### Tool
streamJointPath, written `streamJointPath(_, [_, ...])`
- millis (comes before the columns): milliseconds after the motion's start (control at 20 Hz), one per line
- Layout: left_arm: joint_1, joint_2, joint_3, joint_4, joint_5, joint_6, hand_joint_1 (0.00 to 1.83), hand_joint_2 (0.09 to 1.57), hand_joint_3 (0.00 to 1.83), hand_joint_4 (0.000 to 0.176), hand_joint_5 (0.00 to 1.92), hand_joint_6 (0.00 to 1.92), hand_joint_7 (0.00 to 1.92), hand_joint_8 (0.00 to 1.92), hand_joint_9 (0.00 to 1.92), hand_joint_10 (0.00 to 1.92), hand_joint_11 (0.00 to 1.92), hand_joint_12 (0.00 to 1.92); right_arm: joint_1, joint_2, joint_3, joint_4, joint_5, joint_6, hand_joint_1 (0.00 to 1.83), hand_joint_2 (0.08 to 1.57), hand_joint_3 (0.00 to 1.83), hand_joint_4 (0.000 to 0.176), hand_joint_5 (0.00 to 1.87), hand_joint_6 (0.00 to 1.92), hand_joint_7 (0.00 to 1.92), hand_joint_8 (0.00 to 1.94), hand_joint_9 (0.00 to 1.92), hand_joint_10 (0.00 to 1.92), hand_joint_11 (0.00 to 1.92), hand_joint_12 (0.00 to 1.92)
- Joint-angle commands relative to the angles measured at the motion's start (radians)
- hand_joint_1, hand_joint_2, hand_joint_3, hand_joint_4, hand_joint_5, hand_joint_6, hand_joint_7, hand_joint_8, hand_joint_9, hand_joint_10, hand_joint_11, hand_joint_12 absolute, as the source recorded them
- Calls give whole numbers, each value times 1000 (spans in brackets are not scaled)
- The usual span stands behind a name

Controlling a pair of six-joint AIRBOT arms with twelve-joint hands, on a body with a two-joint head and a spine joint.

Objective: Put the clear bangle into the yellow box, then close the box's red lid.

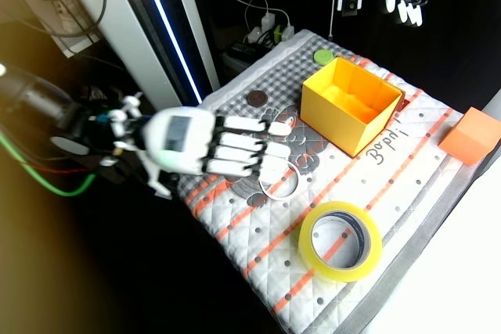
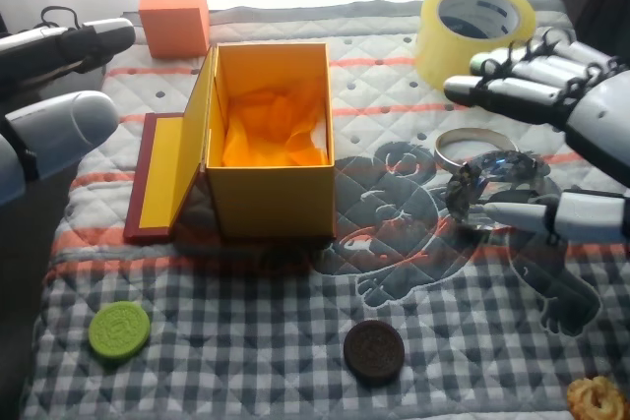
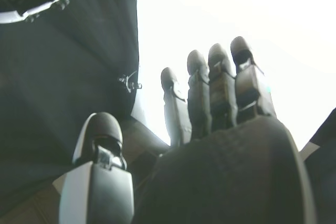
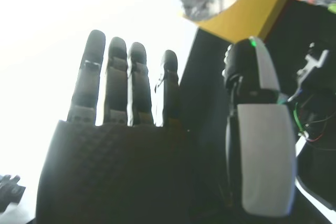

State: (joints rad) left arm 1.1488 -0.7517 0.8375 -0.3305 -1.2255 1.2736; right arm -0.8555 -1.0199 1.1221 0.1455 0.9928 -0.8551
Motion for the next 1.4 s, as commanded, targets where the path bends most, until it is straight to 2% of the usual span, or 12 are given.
streamJointPath(0, [-11,-1,10,8,-125,-26,312,1122,2,138,406,0,374,0,223,0,0,406,15,-1,17,9,42,3,820,1070,0,0,301,0,300,8,301,14,95,598])
streamJointPath(300, [-11,-6,18,10,-121,-46,300,1137,1,119,413,0,386,1,276,2,0,584,22,-26,49,9,-37,3,1070,1039,0,57,551,3,729,7,758,30,314,1104])
streamJointPath(400, [-11,-9,19,10,-119,-46,268,1146,2,107,419,1,395,2,285,3,0,597,22,-28,49,8,-45,3,1189,1039,0,43,699,7,884,9,927,29,534,1008])
streamJointPath(450, [-11,-10,20,9,-118,-47,265,1148,2,103,423,3,398,3,299,8,0,601,22,-28,48,7,-48,3,1330,1097,0,0,818,5,1037,670,1048,11,630,1000])
streamJointPath(500, [-11,-11,20,8,-117,-47,267,1146,1,110,416,0,399,3,302,9,0,603,22,-28,48,5,-50,3,1378,1082,0,0,860,749,1154,636,1045,861,708,963])
streamJointPath(550, [-11,-11,21,8,-117,-48,262,1149,2,116,405,1,401,2,301,6,0,577,22,-28,48,5,-49,3,1398,1048,0,0,963,753,1250,468,1122,966,820,1002])
streamJointPath(800, [-11,-13,24,7,-115,-50,294,1136,0,124,427,5,437,6,347,8,8,586,89,1,35,-92,60,76,1248,1123,0,0,887,989,1082,962,1300,219,941,1036])
streamJointPath(900, [-11,-13,26,3,-116,-50,253,1140,0,138,402,0,424,1,329,1,0,552,147,11,26,-137,100,78,1383,1083,0,0,956,795,1100,746,1045,1101,1001,1001])
streamJointPath(1050, [-11,-13,31,-2,-118,-50,247,1143,0,126,396,7,415,5,310,4,0,489,268,-13,33,-206,120,78,1244,1083,5,0,971,942,1150,757,1272,292,1015,942])
streamJointPath(1100, [-11,-14,33,-2,-118,-50,250,1141,0,118,407,10,420,6,314,5,0,491,294,-26,40,-218,118,78,1363,1057,11,0,962,899,1173,569,1156,814,1061,791])
streamJointPath(1250, [-12,-24,42,-24,-132,-50,237,1137,1,98,457,0,439,0,348,0,13,677,358,-86,66,-234,117,78,1389,1069,0,0,915,1005,1125,612,1125,918,1186,556])
streamJointPath(1350, [-15,-26,47,-32,-133,-50,240,1141,2,108,418,0,399,0,334,0,10,707,395,-131,84,-234,101,78,1250,1085,4,0,943,1021,1171,681,1294,209,1206,527])
